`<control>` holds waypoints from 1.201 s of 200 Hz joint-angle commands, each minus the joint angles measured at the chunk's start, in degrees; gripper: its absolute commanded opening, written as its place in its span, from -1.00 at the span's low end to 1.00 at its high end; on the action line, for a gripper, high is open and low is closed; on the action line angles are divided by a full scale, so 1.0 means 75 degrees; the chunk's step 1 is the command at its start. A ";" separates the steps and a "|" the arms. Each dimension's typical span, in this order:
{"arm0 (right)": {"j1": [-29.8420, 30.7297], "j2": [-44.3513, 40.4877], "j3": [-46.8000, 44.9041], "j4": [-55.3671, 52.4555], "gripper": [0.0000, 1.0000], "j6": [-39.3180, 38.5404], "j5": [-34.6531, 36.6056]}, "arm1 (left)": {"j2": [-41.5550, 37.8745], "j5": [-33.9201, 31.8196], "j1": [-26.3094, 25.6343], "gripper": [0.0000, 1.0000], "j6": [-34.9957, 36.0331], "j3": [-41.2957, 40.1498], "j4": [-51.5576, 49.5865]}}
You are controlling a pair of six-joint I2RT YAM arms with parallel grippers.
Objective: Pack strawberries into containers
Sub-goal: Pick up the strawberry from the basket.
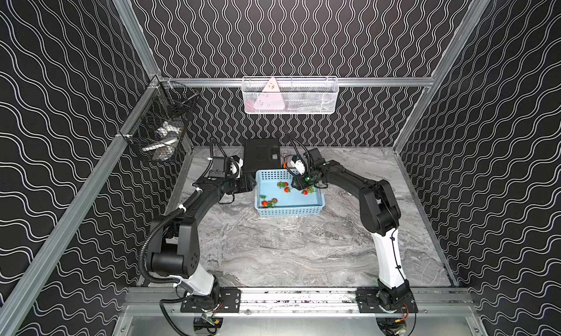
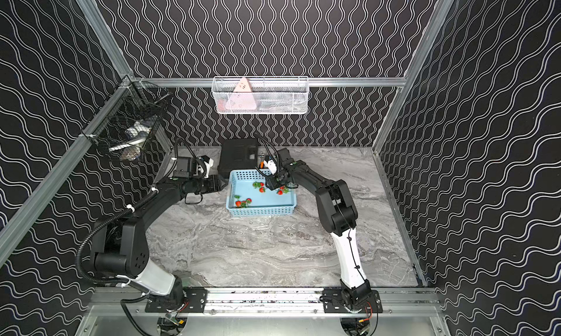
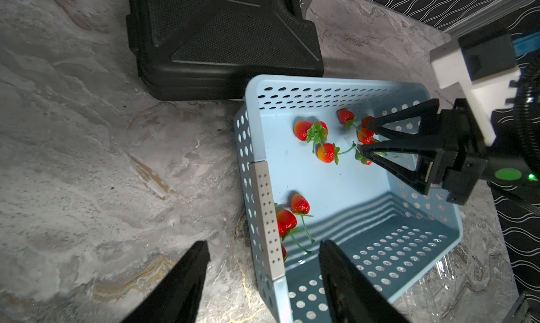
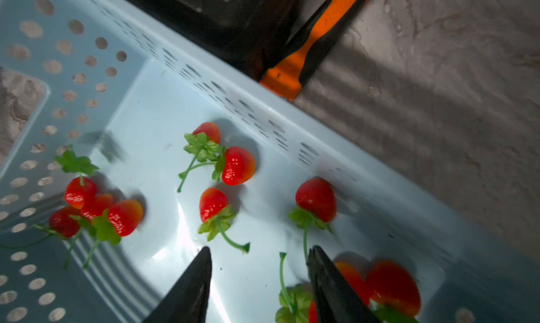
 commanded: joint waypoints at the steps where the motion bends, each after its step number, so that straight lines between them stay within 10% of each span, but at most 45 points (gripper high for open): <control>1: 0.0042 0.0105 0.0123 -0.0090 0.05 -0.0189 -0.0143 | 0.0104 0.0263 0.0037 0.31 0.0080 0.0001 0.0046; 151: 0.0077 0.0618 0.0416 0.0239 -0.36 0.0334 -0.1087 | 0.0400 0.0467 0.0051 0.27 0.0080 0.0047 0.0034; 240: 0.0066 0.0335 0.0366 0.0070 -1.00 0.0340 -0.1407 | 0.0389 0.0492 0.0049 0.26 0.0126 0.0104 -0.0036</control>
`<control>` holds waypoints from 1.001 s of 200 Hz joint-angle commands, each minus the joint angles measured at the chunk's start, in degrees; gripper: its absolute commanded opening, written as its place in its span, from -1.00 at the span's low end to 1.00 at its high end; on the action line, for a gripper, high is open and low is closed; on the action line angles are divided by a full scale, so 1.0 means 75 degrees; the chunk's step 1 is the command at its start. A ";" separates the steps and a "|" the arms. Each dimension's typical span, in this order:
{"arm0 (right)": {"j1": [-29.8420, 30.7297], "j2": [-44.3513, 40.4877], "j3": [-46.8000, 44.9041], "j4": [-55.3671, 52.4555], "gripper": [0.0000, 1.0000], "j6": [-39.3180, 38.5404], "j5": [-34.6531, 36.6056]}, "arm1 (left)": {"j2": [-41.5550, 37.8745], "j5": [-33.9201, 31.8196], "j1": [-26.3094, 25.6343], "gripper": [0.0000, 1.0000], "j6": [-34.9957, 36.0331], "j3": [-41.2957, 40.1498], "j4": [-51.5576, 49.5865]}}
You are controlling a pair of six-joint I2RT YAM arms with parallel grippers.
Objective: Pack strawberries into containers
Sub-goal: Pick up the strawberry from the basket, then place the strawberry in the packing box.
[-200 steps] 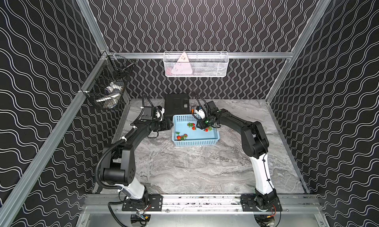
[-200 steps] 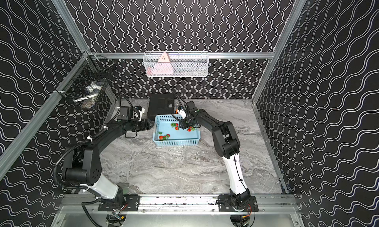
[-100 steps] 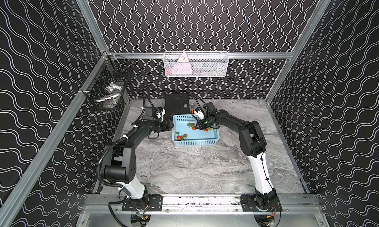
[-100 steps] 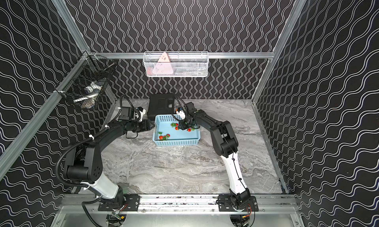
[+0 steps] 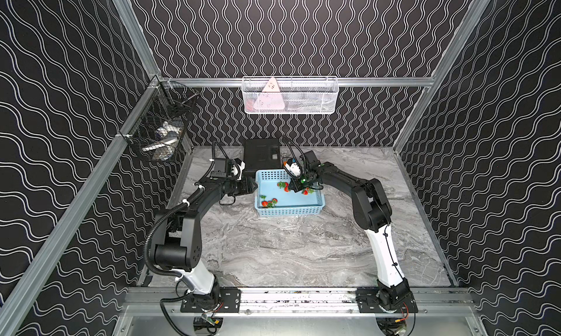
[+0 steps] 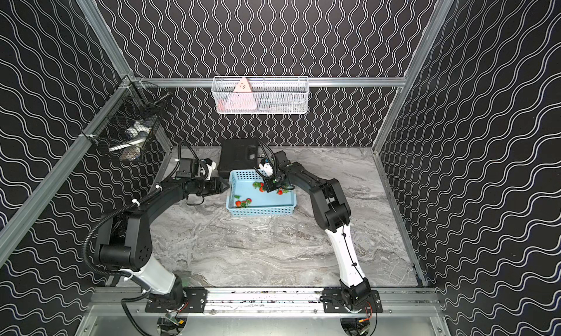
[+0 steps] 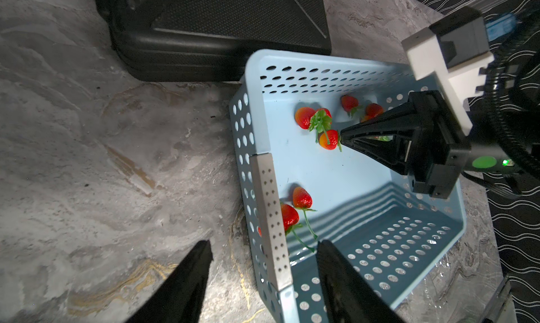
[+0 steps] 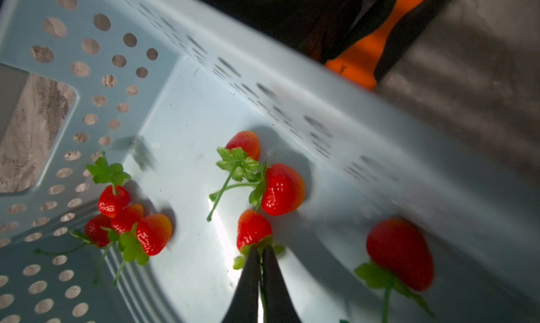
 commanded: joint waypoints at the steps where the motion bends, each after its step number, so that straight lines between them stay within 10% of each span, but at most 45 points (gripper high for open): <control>1: -0.0001 -0.0347 -0.0107 0.0014 -1.00 -0.0050 -0.0149 | 0.0021 0.0119 0.0015 0.26 0.0086 0.0088 -0.0022; 82: -0.0001 -0.2215 -0.0757 -0.0447 -1.00 -0.0226 0.0207 | -0.0026 0.0090 0.0027 0.25 0.0140 0.0136 -0.0080; 200: 0.0022 -0.8085 -0.6353 -0.1622 -1.00 0.1629 0.0825 | -0.0119 0.0247 0.0021 0.24 0.0088 0.0232 -0.0045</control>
